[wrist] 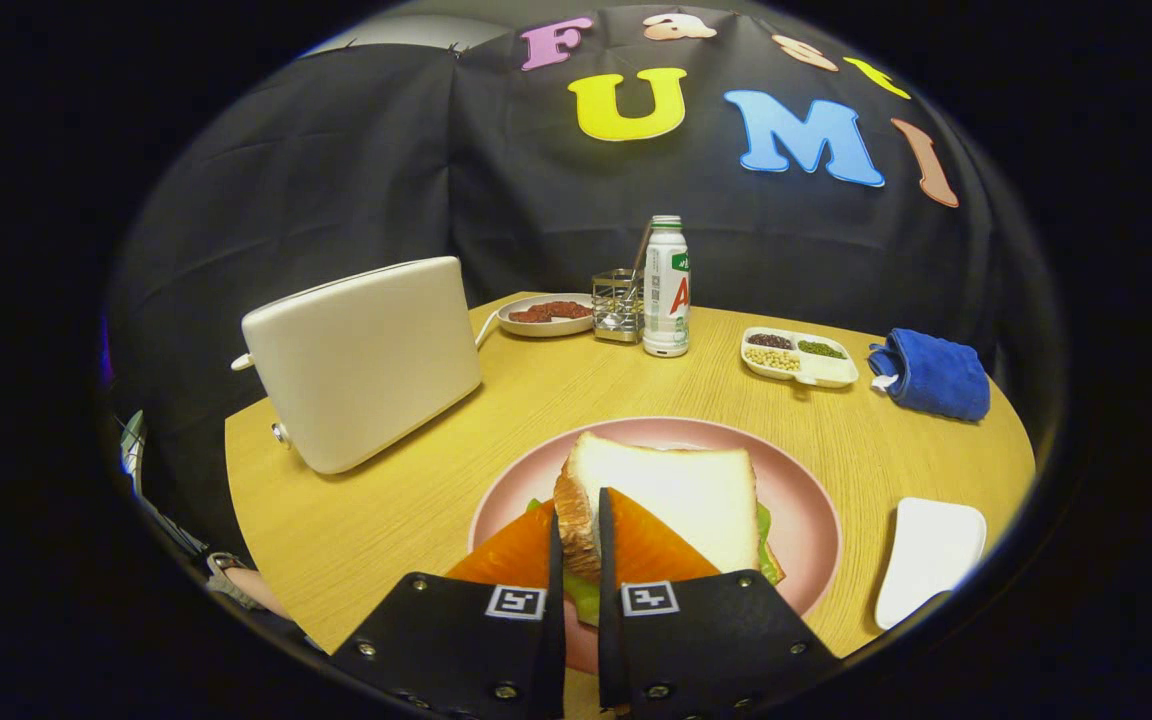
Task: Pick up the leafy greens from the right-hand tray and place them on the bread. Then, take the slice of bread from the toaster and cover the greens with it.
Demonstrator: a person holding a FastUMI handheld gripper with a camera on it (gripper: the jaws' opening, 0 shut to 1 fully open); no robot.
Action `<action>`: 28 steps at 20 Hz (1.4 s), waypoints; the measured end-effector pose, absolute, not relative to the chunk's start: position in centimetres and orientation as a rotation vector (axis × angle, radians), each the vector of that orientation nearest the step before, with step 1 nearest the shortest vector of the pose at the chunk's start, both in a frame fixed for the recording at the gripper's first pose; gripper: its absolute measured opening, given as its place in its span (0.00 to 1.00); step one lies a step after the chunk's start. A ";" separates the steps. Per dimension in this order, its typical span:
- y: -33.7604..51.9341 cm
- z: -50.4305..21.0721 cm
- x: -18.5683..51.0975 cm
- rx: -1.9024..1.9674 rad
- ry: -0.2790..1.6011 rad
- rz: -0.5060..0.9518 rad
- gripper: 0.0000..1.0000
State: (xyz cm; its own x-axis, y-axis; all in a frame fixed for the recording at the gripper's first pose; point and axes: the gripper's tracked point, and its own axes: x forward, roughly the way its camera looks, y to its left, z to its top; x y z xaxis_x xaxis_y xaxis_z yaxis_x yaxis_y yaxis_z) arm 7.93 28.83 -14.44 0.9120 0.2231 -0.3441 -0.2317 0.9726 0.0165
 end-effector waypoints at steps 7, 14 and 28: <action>30.2 -13.7 7.5 0.052 0.350 0.307 0.54; 29.3 -11.9 7.4 0.074 0.333 0.300 0.55; 18.5 0.2 6.3 -0.022 0.101 0.120 0.58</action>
